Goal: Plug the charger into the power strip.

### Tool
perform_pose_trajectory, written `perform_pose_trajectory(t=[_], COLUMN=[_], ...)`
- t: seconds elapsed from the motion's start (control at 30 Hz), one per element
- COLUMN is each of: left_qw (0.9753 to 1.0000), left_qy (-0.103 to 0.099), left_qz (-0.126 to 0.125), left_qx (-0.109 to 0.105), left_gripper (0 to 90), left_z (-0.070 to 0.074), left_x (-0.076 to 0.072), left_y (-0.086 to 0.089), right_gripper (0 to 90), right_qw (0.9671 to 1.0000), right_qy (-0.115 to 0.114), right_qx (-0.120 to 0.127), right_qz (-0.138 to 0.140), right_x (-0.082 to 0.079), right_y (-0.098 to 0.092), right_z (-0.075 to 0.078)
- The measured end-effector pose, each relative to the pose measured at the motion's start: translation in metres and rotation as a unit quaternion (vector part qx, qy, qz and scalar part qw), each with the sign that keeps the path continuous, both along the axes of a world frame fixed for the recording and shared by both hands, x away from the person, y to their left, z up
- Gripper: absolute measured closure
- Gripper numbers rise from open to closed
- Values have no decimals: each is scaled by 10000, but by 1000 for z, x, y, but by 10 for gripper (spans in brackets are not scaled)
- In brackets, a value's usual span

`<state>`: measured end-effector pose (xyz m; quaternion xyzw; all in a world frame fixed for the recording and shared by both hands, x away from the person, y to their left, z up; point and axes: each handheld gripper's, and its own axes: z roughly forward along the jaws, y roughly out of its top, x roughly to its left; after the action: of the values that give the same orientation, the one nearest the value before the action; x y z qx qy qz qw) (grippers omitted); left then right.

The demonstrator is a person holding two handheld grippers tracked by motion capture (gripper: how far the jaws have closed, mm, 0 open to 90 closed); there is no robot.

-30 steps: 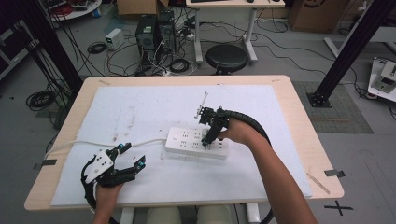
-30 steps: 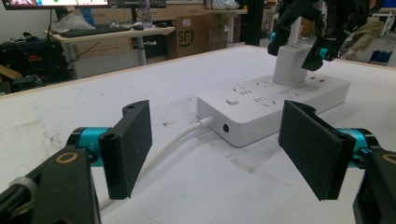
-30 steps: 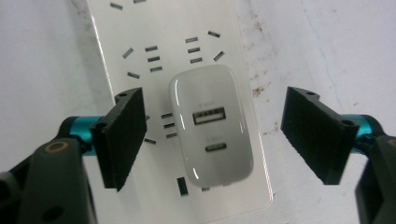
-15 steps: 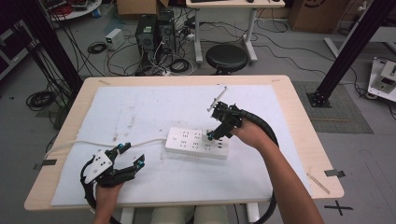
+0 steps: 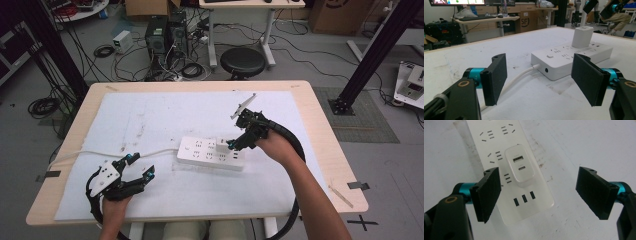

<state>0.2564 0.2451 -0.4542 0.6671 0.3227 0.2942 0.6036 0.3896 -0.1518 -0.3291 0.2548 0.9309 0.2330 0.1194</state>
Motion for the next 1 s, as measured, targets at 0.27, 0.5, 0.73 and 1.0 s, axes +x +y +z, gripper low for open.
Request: perform_pose_trajectory(t=[0.27, 0.5, 0.73, 1.0], left_qw=[10000, 10000, 10000, 10000], left_qy=[-18, -11, -1, -7], left_qz=[-3, 14, 19, 16], left_qx=[0, 3, 1, 1], left_gripper=[289, 289, 289, 289], left_z=[0, 0, 0, 0], left_x=[0, 0, 0, 0], left_y=[0, 0, 0, 0], right_gripper=[210, 209, 209, 209], right_qw=[9995, 9964, 9887, 9863], right_qy=[-155, -439, -580, -627], right_qx=[154, 539, 1087, 1218], right_qz=[-205, -493, -853, -919], right_x=[-5, -20, -35, -43], right_y=[-13, -34, -61, -72], right_z=[-3, -3, -11, -23])
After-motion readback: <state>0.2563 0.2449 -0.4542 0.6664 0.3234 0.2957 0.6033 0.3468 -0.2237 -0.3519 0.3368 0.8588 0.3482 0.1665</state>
